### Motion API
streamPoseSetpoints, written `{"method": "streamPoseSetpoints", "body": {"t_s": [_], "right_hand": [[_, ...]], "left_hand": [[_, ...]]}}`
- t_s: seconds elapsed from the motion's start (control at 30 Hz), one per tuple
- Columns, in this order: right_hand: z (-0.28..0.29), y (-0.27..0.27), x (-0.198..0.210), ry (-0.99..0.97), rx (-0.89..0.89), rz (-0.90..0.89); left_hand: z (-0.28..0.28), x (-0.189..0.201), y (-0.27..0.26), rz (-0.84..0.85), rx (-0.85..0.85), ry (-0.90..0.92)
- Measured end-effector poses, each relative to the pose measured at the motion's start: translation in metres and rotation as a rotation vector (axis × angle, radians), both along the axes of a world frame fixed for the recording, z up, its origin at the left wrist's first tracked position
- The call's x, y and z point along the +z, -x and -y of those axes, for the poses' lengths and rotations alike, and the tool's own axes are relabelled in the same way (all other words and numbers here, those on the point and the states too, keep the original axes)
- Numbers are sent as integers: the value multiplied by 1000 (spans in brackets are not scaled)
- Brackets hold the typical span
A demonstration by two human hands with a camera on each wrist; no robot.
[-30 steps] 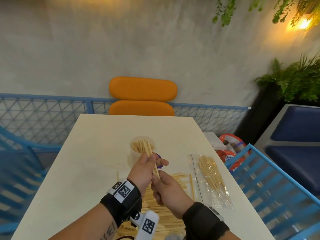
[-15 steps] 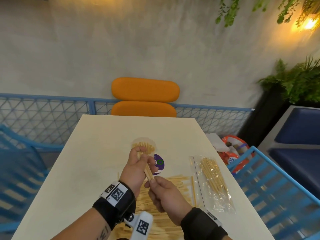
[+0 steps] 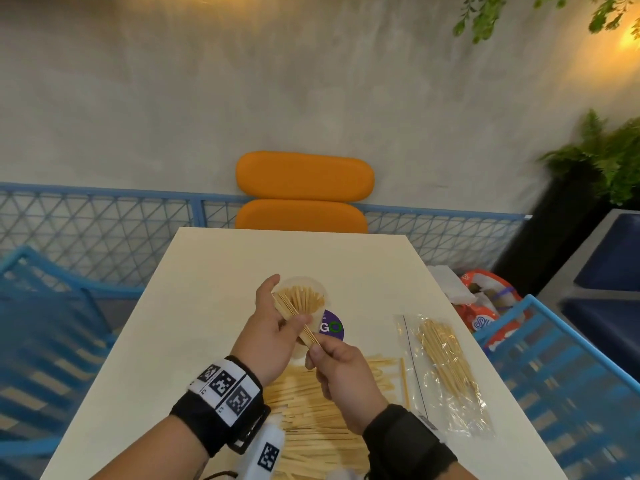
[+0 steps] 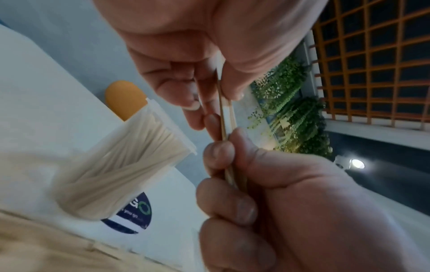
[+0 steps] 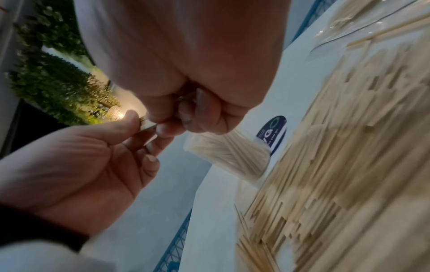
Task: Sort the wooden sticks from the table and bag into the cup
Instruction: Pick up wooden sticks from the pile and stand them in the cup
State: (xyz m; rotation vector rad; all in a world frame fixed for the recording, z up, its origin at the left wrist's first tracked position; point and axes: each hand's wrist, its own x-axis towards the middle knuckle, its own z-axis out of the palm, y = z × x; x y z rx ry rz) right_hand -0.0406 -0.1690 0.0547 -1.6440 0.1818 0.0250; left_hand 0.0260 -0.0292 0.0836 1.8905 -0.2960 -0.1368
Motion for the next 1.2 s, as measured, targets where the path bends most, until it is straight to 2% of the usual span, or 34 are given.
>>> {"method": "streamPoseSetpoints", "body": {"t_s": [0.13,0.23,0.33,0.43,0.5,0.57,0.63,0.73,0.83,0.93,1.0,1.2], "right_hand": [[2,-17,2,90,15,28],[8,-32,10,66,35,55],[17,-45,21,10,36,81],[34,-55,19,0,-145,57],[42,-60,11,85,-259,49],[45,-65,0,194,-276,55],[43,-66,-8,348,-221,87],[35,-65,-14,673,-71,198],[28,-68,-21,871,65,254],[26,-69,-28,950,124,218],[26,-69,-31,964,128,214],[32,-65,-29,921,97,239]], "left_hand": [[0,16,-12,61,-12,47],[2,25,-26,66,6,118],[0,38,-44,161,109,92],[-6,52,-63,232,235,108],[-9,51,-71,243,256,34],[-7,43,-76,246,206,-77],[-2,31,-77,256,130,-198],[3,11,-78,259,34,-325],[6,-11,-81,281,-64,-464],[10,-31,-81,385,-137,-605],[11,-43,-82,397,-163,-648],[3,-64,-86,488,-244,-604]]}}
